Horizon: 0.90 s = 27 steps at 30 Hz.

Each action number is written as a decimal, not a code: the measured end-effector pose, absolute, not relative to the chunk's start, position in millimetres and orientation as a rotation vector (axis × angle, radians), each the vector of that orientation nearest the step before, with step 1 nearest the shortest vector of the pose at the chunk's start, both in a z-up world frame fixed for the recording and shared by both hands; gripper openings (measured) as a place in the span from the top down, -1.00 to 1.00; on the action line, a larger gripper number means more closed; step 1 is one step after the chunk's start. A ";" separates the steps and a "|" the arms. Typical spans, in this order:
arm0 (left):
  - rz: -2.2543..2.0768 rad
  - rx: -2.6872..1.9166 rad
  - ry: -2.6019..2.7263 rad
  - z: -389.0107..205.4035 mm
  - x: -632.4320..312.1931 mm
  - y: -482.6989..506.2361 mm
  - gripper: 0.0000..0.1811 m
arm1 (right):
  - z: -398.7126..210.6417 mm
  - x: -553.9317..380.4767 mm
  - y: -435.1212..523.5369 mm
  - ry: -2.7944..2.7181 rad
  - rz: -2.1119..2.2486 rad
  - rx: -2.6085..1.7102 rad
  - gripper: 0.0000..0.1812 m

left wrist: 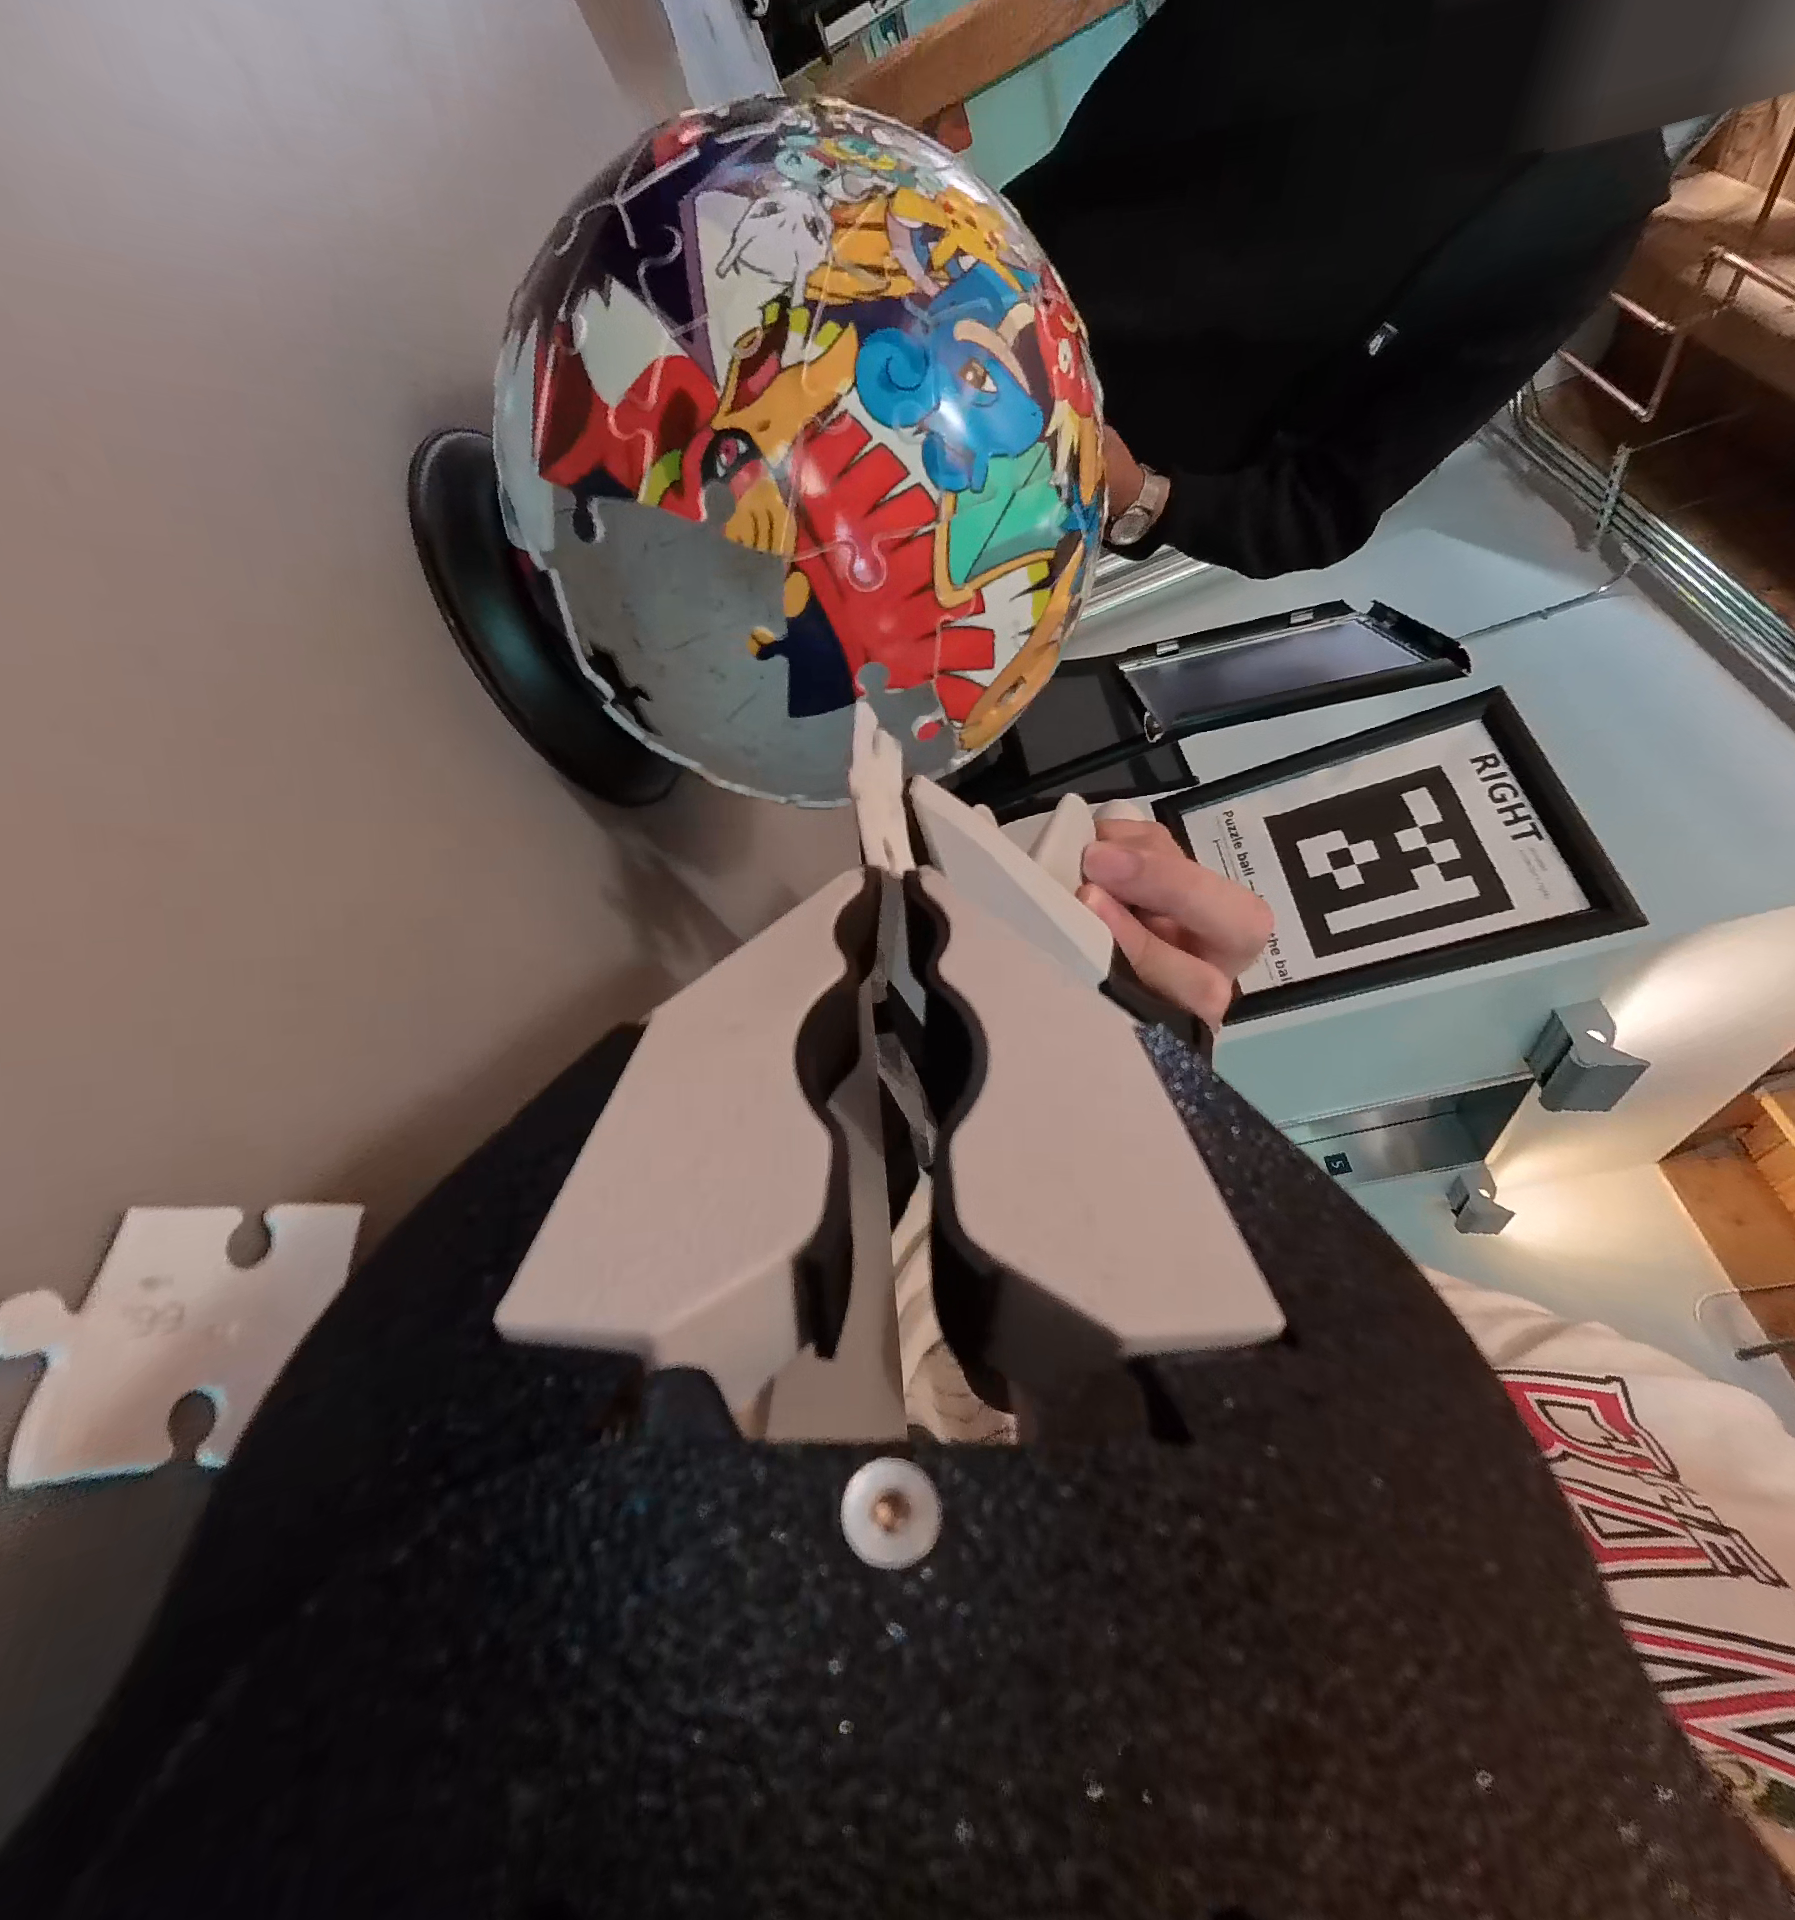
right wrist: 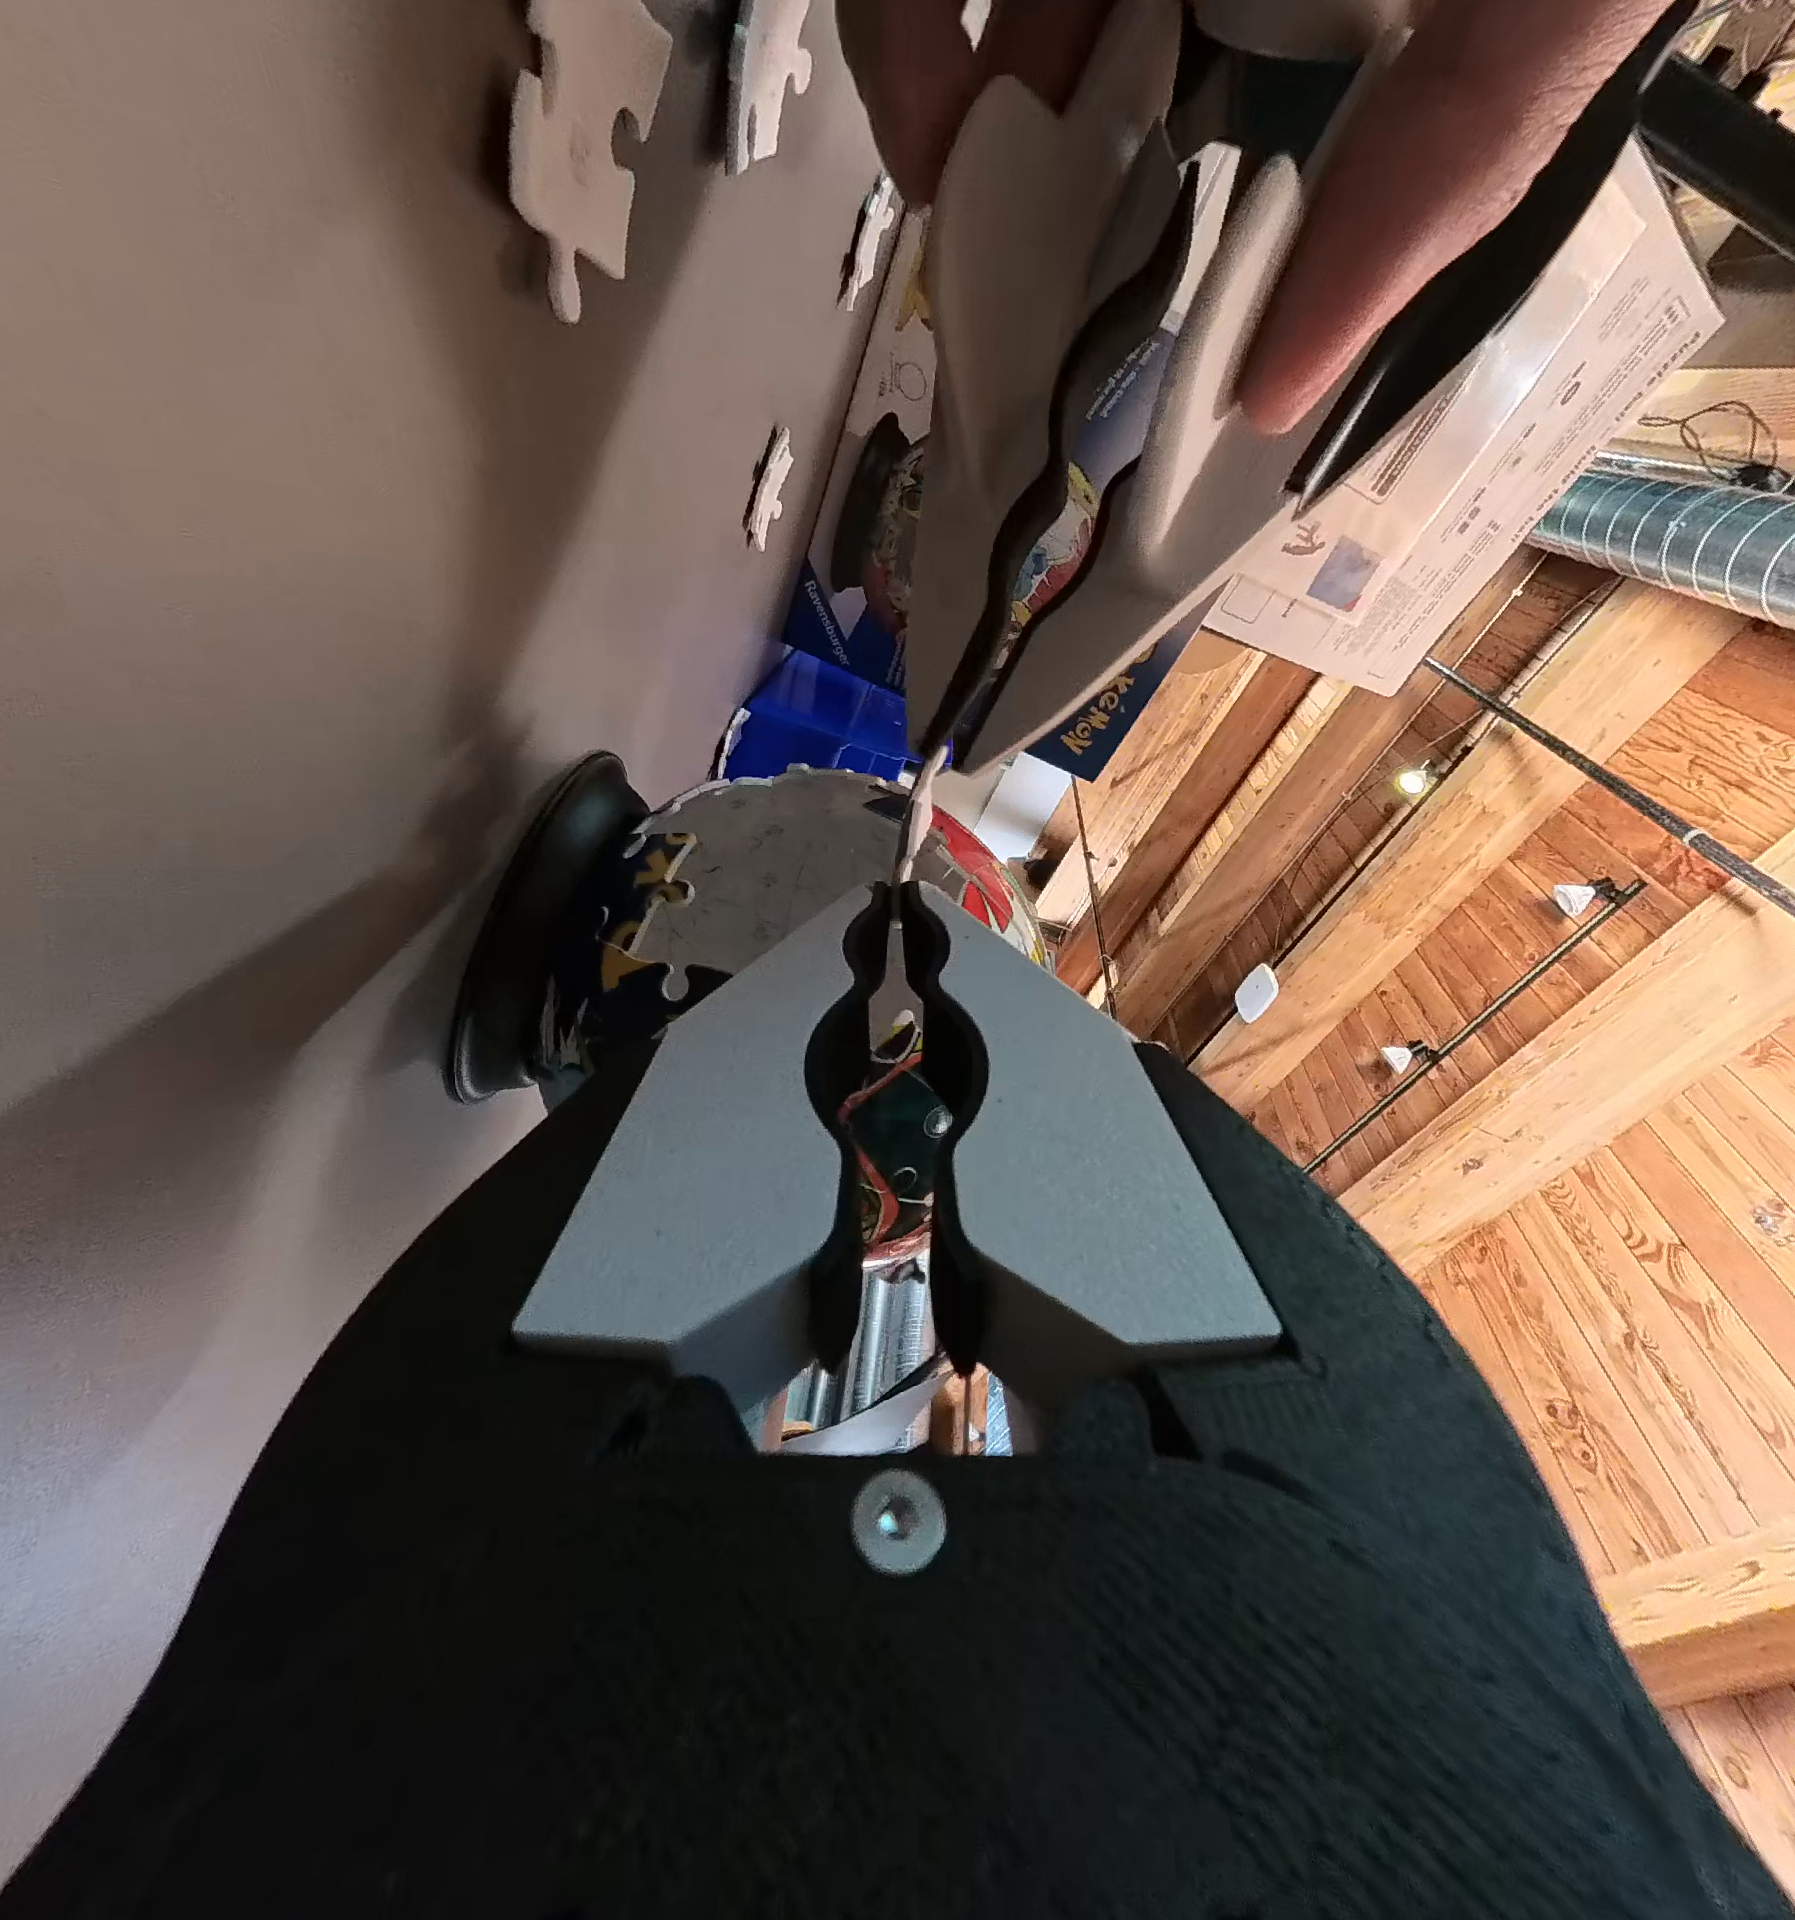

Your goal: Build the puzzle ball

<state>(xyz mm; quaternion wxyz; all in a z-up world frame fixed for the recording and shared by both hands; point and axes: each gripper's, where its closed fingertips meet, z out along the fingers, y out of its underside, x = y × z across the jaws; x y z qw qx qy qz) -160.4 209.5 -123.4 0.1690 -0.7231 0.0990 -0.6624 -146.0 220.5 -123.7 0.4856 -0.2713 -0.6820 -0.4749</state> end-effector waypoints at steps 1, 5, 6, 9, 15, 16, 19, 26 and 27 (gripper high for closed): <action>-1.881 -2.059 0.279 -123.7 -160.3 209.7 0.98 | -123.5 -146.3 220.3 -1.658 -1.155 -0.659 1.00; -1.911 -2.067 0.245 -124.8 -160.2 210.2 0.95 | -124.2 -146.1 220.5 -1.663 -1.162 -0.658 1.00; -1.917 -2.070 0.240 -125.4 -160.2 210.0 0.96 | -124.7 -146.0 220.4 -1.666 -1.161 -0.658 1.00; -1.893 -2.072 0.244 -126.7 -160.0 210.9 0.98 | -125.7 -145.9 220.2 -1.670 -1.159 -0.660 1.00; -1.832 -2.116 0.234 -134.1 -162.9 214.4 0.82 | -125.5 -146.1 220.2 -1.670 -1.154 -0.662 1.00; -1.839 -2.108 0.235 -132.9 -162.7 214.2 0.88 | -125.4 -146.1 220.1 -1.669 -1.153 -0.664 1.00; -1.827 -2.098 0.249 -131.5 -161.4 213.6 1.00 | -126.8 -146.0 220.6 -1.675 -1.152 -0.668 1.00; -1.803 -2.064 0.295 -129.9 -160.6 213.3 1.00 | -127.1 -144.7 221.6 -1.674 -1.153 -0.672 1.00; -1.797 -2.061 0.303 -129.8 -160.5 213.2 1.00 | -126.9 -144.2 222.1 -1.673 -1.151 -0.677 1.00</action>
